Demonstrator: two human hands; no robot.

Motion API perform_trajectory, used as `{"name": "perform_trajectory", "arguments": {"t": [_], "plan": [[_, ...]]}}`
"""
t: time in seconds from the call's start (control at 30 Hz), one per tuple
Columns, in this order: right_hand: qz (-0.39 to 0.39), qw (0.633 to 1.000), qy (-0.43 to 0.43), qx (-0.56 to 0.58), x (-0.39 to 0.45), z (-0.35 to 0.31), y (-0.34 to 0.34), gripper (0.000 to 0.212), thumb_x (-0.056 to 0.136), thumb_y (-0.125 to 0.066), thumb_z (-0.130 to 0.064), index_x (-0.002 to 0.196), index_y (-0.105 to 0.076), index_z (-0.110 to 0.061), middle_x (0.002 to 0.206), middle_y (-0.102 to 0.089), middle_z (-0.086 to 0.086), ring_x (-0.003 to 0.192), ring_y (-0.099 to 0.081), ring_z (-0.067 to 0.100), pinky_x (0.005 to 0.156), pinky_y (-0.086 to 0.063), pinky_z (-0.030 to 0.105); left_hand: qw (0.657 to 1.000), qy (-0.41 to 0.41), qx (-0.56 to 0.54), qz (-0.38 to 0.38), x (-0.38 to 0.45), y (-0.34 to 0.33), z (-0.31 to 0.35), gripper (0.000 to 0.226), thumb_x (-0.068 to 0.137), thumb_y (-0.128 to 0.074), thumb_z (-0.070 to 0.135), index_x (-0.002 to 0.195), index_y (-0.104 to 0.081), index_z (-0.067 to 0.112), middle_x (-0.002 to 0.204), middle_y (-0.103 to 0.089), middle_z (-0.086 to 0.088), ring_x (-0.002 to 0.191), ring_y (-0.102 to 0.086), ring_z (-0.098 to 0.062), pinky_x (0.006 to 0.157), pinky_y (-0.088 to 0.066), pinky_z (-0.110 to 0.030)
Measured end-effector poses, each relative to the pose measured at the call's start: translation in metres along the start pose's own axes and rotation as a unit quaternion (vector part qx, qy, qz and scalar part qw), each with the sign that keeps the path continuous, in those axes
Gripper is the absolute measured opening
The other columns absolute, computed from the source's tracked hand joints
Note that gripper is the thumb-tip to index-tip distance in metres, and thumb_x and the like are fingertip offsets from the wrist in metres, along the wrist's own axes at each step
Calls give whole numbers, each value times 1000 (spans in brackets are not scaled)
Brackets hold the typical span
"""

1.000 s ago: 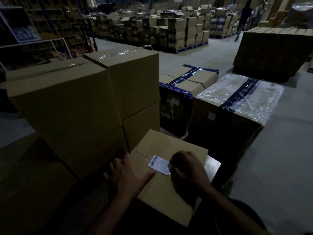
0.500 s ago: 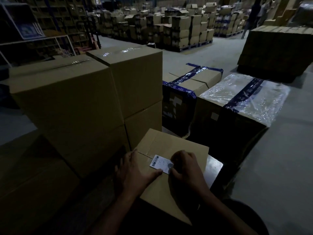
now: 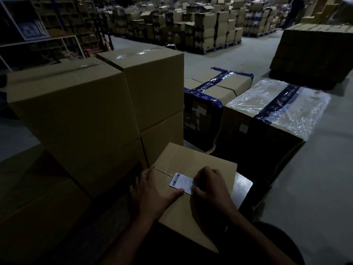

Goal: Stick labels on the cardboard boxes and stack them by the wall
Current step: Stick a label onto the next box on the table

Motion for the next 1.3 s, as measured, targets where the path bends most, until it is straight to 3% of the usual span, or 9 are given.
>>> {"name": "perform_trajectory", "arguments": {"t": [0.17,0.3,0.47,0.6,0.8,1.0,1.3], "plan": [[42,999,-3,3,-6,-1,4,30,76,-74,-15,90,-49,-25,93,-42,-18,94,-41,6,76,-43,19,1000,0,-6,-8,0,-1,0,133,44,-32,104,154,-21,30,156,-29,3,142,-31,-18,114,-25,-41],[43,999,-9,-4,-4,0,4,31,76,-74,-17,86,-46,-27,91,-42,-16,90,-40,5,70,-39,13,1000,0,-3,-3,0,0,0,131,46,-36,103,153,-23,30,155,-32,4,141,-32,-18,114,-26,-41],[57,998,-20,8,-6,4,5,33,77,-73,-16,88,-45,-26,91,-41,-17,91,-42,9,69,-41,17,1000,-1,-3,2,0,-1,-1,130,46,-37,104,152,-26,30,154,-34,4,140,-34,-18,113,-27,-42],[38,999,-16,-7,-4,2,3,32,77,-74,-18,88,-46,-26,90,-40,-17,89,-43,8,70,-39,15,1000,-1,-7,2,0,0,-1,137,40,-29,108,153,-25,31,154,-33,4,140,-32,-18,113,-26,-42],[17,999,13,-24,-2,-3,0,30,77,-72,-21,92,-47,-29,88,-39,-24,94,-35,6,79,-38,27,1000,-3,-18,-1,0,-1,0,132,43,-32,103,153,-25,31,154,-32,4,140,-32,-18,114,-26,-41],[12,1000,11,-25,2,-6,1,29,78,-71,-23,91,-46,-29,86,-43,-23,94,-34,5,81,-29,30,1000,-1,-11,3,1,2,-1,134,42,-31,104,153,-27,29,154,-34,2,140,-34,-19,113,-27,-42],[-24,1000,3,2,12,-5,-5,33,73,-72,-26,82,-44,-38,85,-50,-20,94,-39,6,84,-36,35,1000,3,-15,-10,1,-2,-1,132,44,-34,102,153,-24,29,155,-31,3,141,-31,-19,114,-24,-43]]}}
Point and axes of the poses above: each hand's wrist, its own x-axis towards the middle knuckle, its own y-axis out of the back of the hand, z = x × y, the point moved 8 cm from there along x, towards the middle knuckle
